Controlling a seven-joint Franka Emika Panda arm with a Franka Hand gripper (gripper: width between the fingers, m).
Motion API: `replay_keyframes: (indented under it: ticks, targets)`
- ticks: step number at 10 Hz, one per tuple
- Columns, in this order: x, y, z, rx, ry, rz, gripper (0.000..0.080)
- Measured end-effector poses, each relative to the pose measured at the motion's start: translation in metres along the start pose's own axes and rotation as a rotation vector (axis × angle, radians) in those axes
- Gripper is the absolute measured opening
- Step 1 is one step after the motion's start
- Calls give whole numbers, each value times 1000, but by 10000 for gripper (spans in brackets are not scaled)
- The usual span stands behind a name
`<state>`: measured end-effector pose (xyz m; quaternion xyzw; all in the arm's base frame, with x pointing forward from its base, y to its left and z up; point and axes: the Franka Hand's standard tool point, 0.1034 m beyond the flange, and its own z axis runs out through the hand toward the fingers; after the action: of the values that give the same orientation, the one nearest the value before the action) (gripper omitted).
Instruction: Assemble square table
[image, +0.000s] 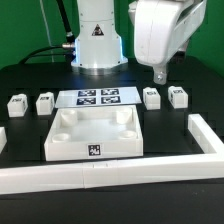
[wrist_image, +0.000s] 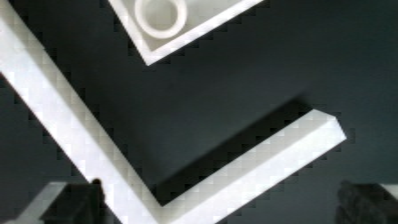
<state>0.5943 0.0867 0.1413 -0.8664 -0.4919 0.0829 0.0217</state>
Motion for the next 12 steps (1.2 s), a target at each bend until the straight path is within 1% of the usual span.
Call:
replay_keyframes:
  ticks: [1,10,11,12]
  targets:
    - [1,0,0,6,-6,-7,650]
    - [0,1,2,9,-8,-16,650]
    - [-3,1,3,8,-6,-46,650]
    - [-18,-4,8,2,-1,-91,650]
